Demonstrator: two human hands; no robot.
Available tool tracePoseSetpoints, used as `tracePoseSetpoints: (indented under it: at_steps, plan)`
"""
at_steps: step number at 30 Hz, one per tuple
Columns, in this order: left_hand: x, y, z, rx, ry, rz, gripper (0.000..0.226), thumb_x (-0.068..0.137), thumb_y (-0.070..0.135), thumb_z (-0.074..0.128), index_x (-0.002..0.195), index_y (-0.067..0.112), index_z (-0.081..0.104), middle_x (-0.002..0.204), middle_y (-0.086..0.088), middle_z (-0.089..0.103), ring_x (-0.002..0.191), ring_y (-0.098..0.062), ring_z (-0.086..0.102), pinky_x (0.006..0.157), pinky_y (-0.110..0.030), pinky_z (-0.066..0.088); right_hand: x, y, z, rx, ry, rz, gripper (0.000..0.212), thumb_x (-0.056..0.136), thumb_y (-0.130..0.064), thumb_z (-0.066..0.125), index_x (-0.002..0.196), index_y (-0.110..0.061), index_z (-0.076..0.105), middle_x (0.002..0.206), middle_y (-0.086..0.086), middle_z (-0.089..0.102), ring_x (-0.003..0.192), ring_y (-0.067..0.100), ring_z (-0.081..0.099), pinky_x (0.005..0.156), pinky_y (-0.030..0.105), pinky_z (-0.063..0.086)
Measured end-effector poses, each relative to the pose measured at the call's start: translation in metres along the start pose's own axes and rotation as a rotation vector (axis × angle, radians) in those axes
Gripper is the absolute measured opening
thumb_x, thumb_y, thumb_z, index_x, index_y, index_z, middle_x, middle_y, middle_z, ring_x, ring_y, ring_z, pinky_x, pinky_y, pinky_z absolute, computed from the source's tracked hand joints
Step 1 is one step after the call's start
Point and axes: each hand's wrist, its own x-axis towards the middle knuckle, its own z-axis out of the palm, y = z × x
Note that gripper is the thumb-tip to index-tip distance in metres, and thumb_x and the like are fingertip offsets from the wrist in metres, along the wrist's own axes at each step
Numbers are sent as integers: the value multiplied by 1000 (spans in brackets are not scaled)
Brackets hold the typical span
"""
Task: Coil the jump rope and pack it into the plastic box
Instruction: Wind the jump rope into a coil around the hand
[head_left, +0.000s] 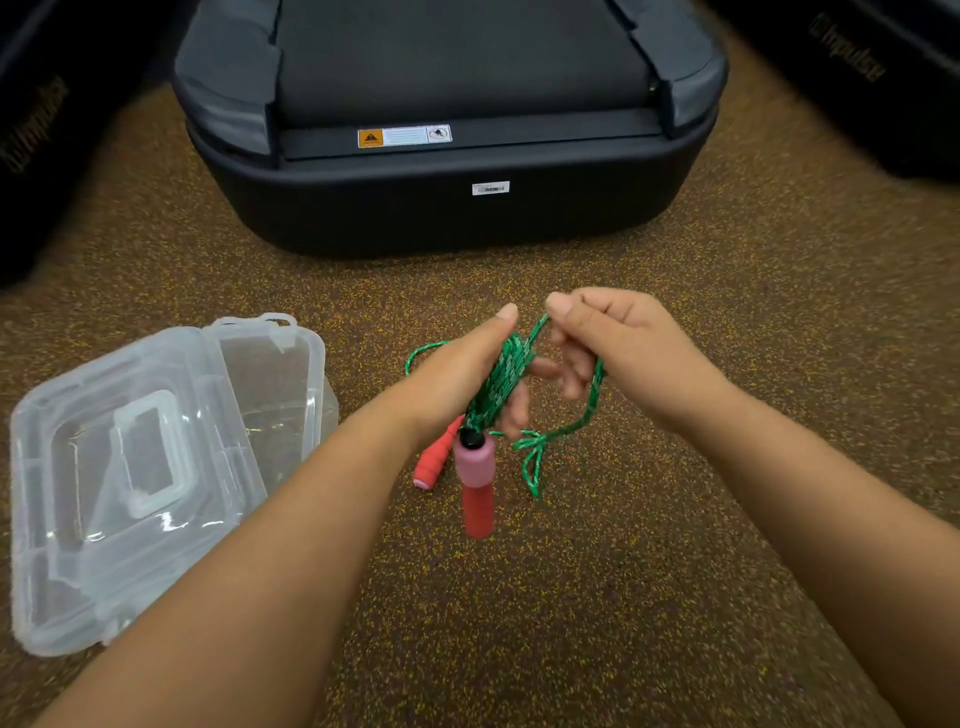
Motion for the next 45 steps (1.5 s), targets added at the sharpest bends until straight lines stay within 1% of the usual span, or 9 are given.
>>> tracePoseSetpoints:
  at_steps: [6, 11, 19, 26, 29, 32, 37, 41, 45]
  plan:
    - [-3, 2, 0, 27, -63, 45, 34, 94, 42, 50, 79, 15, 63, 42, 8, 38, 41, -13, 38, 50, -25, 35, 6, 23, -8, 140, 93, 257, 22, 85, -36, 63, 77, -17, 56, 43, -7, 41, 34, 8, 37, 45, 25, 47]
    - [-1, -2, -5, -145, 20, 30, 33, 99, 33, 43, 72, 15, 49, 41, 7, 32, 36, -10, 31, 41, -19, 32, 4, 42, -19, 152, 144, 204, 8, 83, -21, 67, 89, -20, 62, 51, -13, 41, 39, 2, 26, 35, 16, 22]
    - [1, -1, -12, -163, 39, 36, 33, 98, 33, 43, 70, 17, 47, 41, 9, 32, 37, -9, 30, 42, -19, 34, 5, 50, -24, -18, 308, 76, 15, 93, -20, 57, 96, -21, 71, 72, -1, 61, 49, 0, 44, 44, 9, 34]
    - [2, 1, -5, -226, 22, 48, 33, 99, 32, 41, 70, 18, 46, 40, 11, 31, 36, -8, 29, 47, -23, 32, 10, 65, -16, 615, 372, 399, 18, 96, -30, 50, 85, -18, 58, 68, -5, 58, 48, 2, 44, 33, 12, 26]
    - [3, 5, -3, -390, 83, 85, 35, 99, 33, 41, 67, 19, 46, 38, 11, 30, 34, -7, 29, 48, -24, 32, 4, 83, -1, 191, 299, 470, 28, 94, -43, 49, 79, -23, 61, 60, -7, 50, 45, 5, 36, 37, 20, 26]
    - [4, 6, -7, -553, 164, 115, 35, 99, 34, 41, 68, 19, 47, 37, 10, 30, 33, -6, 28, 43, -21, 34, -4, 91, 9, -391, 244, 196, 37, 96, -40, 45, 67, -22, 58, 52, -9, 43, 44, 4, 35, 47, 28, 30]
    - [5, 3, -12, -676, 317, 96, 33, 99, 35, 42, 71, 19, 49, 37, 9, 29, 34, -6, 27, 42, -19, 32, -16, 80, 13, -892, 105, -143, 49, 91, -55, 25, 74, -24, 60, 71, -7, 62, 72, 16, 60, 62, 32, 43]
    - [9, 4, -8, -691, 380, 59, 30, 99, 36, 43, 75, 20, 53, 39, 10, 32, 33, -5, 27, 41, -19, 33, -18, 73, 23, -1070, 5, -370, 52, 93, -53, 24, 73, -19, 59, 70, -1, 64, 69, 25, 64, 53, 31, 45]
    - [7, 7, -9, -656, 367, 76, 33, 99, 34, 42, 70, 20, 49, 38, 10, 31, 34, -6, 27, 45, -22, 30, -16, 63, 24, -818, 109, -347, 49, 91, -53, 30, 82, -20, 64, 73, -4, 65, 74, 19, 62, 63, 36, 49]
